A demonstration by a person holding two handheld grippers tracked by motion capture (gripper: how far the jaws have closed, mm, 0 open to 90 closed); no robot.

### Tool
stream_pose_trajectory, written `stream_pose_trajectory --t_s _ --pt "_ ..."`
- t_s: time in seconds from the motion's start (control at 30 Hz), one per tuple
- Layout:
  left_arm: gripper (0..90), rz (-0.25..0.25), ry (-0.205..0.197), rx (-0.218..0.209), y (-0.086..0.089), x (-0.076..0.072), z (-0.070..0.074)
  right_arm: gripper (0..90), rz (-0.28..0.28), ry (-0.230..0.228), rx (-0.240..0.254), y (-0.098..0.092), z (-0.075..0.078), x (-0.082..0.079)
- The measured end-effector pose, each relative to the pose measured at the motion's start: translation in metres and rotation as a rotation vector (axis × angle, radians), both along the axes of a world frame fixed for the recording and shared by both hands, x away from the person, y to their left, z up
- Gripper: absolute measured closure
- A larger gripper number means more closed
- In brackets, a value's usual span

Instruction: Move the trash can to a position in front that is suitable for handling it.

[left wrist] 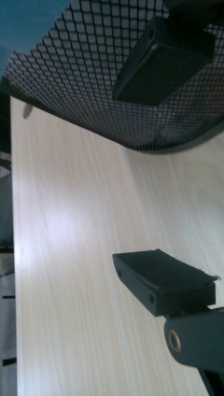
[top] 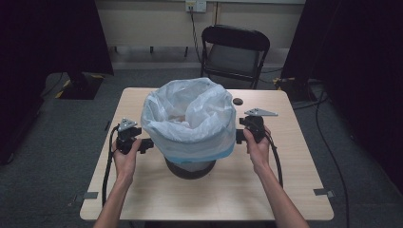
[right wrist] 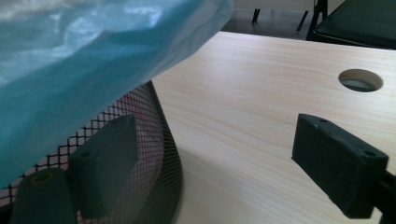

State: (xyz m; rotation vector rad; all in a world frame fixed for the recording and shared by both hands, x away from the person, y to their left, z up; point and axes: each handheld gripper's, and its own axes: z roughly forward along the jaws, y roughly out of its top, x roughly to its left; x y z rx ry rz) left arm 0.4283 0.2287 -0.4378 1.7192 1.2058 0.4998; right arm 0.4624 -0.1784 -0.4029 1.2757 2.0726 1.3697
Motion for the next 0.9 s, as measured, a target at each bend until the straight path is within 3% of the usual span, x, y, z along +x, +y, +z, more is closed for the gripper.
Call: stream_pose_trajectory --t_s 0.1,0.23,0.27,0.37,0.47,0.67,0.9 --pt "22.4 0.011 0.0 0.027 -0.005 0.002 -0.005 16.3 -0.009 -0.004 -0.006 0.002 -0.002 0.0" --pt "26.0 0.002 -0.005 0.014 -0.006 0.001 -0.004 19.2 -0.001 0.003 0.046 -0.001 -0.006 -0.001" --pt "32.7 -0.004 -0.011 0.012 -0.007 -0.001 -0.004 23.8 0.017 0.013 0.06 -0.001 -0.008 -0.002" --pt "38.6 -0.026 -0.004 0.015 -0.009 -0.003 -0.002 27.3 0.027 0.02 0.074 -0.002 -0.008 -0.004" --pt "38.6 -0.043 0.008 -0.023 -0.009 -0.007 -0.004 31.6 0.056 0.032 0.081 -0.004 -0.008 -0.008" --pt "41.0 -0.064 0.021 -0.001 -0.012 -0.017 -0.001 32.3 0.078 0.045 0.098 -0.01 -0.01 -0.015" --pt "43.8 -0.104 0.038 0.003 -0.018 -0.026 -0.001 33.6 0.113 0.046 0.068 -0.017 -0.006 -0.027"
